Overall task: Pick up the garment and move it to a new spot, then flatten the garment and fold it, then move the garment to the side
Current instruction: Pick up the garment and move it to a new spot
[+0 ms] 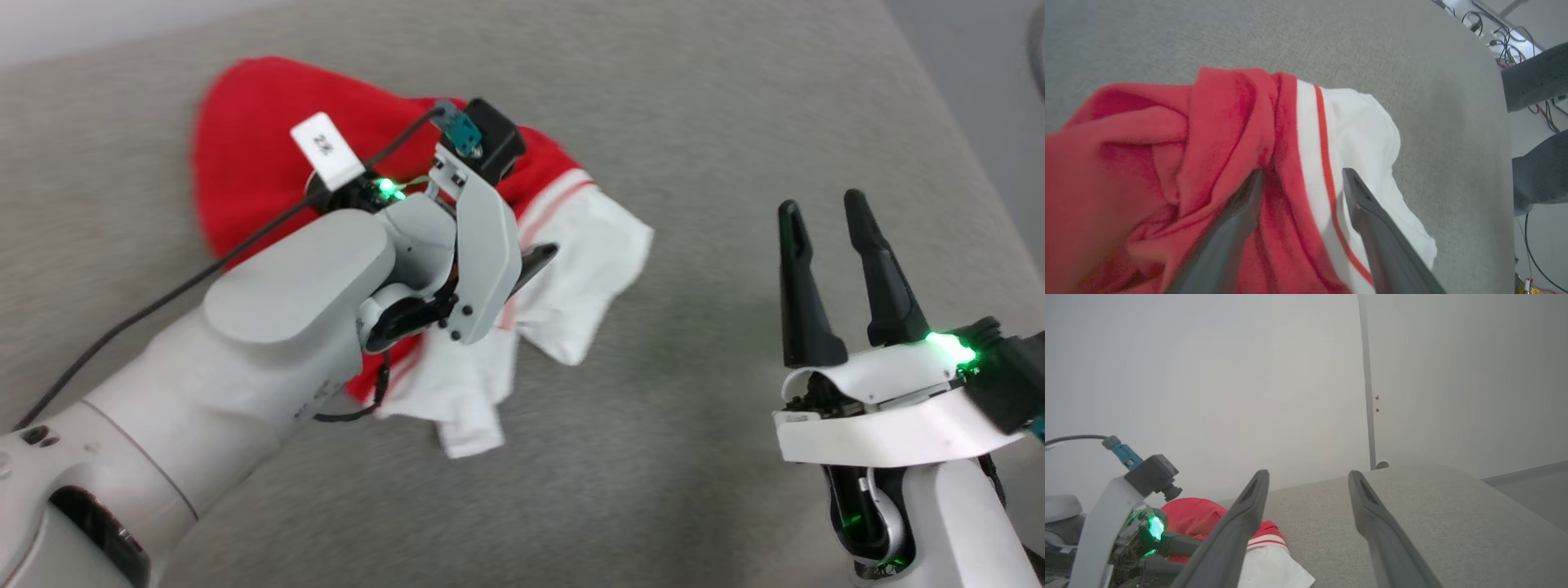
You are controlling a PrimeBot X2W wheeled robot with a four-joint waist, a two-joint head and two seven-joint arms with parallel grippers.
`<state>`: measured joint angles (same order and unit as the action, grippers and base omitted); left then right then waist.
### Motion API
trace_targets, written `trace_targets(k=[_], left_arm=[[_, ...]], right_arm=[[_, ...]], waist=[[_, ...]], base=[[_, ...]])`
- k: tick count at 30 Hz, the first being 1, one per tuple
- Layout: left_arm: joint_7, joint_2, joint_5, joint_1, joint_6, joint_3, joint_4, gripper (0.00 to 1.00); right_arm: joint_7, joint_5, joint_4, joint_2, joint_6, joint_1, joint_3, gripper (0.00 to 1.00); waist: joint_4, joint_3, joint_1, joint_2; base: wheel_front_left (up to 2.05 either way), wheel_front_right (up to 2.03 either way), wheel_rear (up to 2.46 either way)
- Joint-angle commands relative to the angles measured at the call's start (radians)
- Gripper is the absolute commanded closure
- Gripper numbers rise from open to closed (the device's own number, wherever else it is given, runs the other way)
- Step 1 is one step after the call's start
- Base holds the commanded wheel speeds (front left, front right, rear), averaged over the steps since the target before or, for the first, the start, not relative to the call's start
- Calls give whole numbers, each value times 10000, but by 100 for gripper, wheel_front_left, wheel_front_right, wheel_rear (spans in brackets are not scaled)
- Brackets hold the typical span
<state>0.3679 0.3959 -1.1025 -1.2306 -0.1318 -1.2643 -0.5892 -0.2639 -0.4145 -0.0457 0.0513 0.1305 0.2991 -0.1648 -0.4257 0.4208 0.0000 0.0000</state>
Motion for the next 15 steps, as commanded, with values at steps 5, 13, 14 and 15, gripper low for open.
trace_targets(k=[5,13,14,15], left_arm=[[-1325,96,-605,128,27,60,516,0],[-4220,818,-889,1615,26,356,268,0],[-4473,823,-1028,1905,26,384,206,0],[-4744,885,-1202,2205,26,462,109,0]], right_arm=[[-6,923,437,1,5,52,42,0],[-6,1717,1470,1,5,-337,423,0],[-6,1754,1582,30,5,-379,526,0],[-6,1774,1689,55,5,-426,599,0]], waist=[[2387,-1481,0,0],[3865,-2102,0,0],[4054,-2161,0,0],[4210,-2213,0,0]], base=[[0,0,0],[0,0,0],[0,0,0],[0,0,0]])
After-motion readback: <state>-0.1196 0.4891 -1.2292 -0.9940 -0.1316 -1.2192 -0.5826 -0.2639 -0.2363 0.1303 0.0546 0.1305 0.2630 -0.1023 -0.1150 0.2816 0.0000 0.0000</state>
